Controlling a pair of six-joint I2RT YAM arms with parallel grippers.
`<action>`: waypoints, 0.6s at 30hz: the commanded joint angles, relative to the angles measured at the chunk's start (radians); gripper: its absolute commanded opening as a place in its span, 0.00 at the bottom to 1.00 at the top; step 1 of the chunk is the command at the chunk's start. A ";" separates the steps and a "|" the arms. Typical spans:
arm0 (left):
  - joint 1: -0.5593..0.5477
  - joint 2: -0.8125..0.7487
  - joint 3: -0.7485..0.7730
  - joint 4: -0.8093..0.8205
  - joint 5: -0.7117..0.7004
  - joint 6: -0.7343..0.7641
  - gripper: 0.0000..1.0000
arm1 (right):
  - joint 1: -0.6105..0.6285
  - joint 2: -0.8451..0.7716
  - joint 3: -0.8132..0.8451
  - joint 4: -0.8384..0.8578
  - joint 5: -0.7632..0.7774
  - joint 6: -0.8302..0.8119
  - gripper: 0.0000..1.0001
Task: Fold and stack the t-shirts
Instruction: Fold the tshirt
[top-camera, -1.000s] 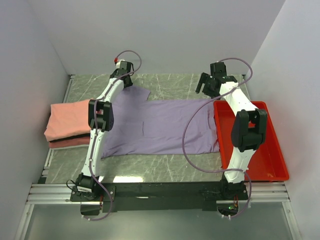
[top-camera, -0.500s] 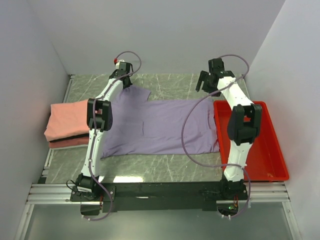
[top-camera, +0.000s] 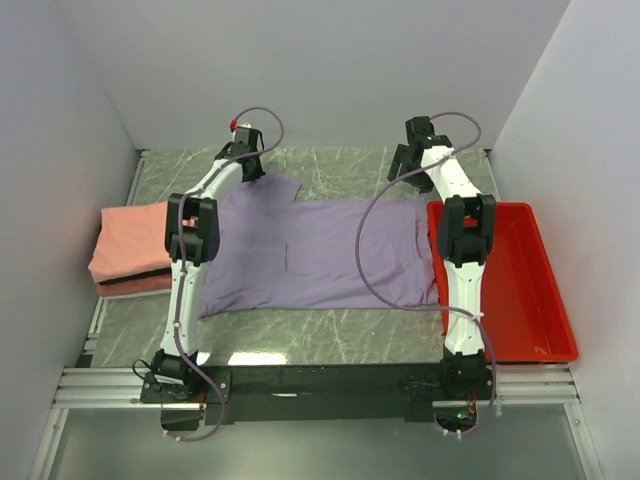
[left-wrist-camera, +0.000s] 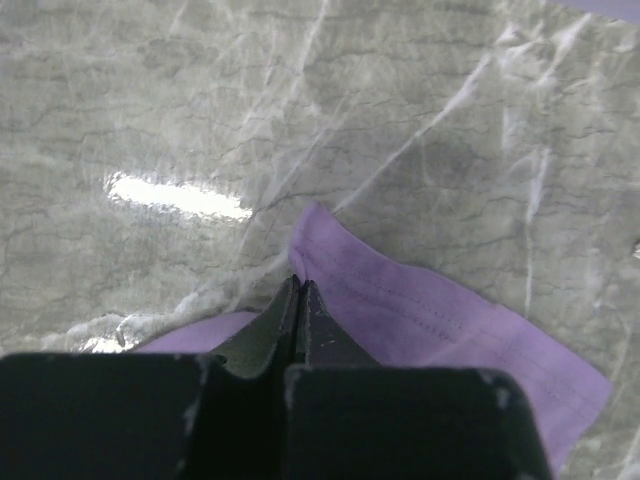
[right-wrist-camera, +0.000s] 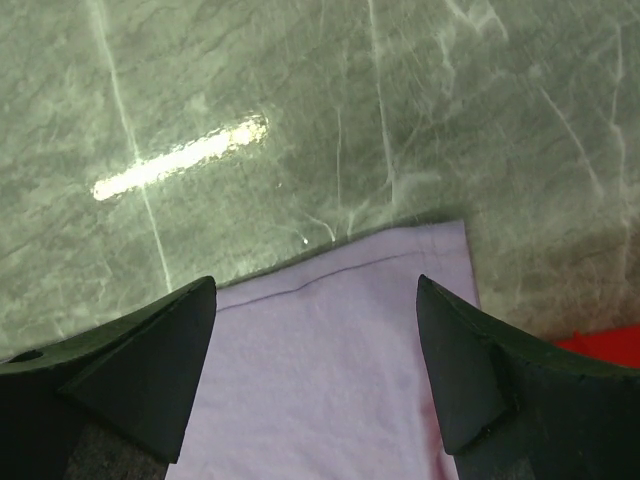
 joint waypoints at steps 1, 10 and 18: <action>-0.002 -0.080 0.000 0.046 0.049 0.041 0.00 | -0.016 0.037 0.085 -0.038 0.008 0.015 0.87; -0.001 -0.117 -0.058 0.084 0.070 0.043 0.00 | -0.027 0.089 0.073 -0.044 -0.002 -0.042 0.87; -0.001 -0.134 -0.086 0.093 0.069 0.035 0.00 | -0.028 0.090 0.015 -0.052 -0.018 -0.078 0.83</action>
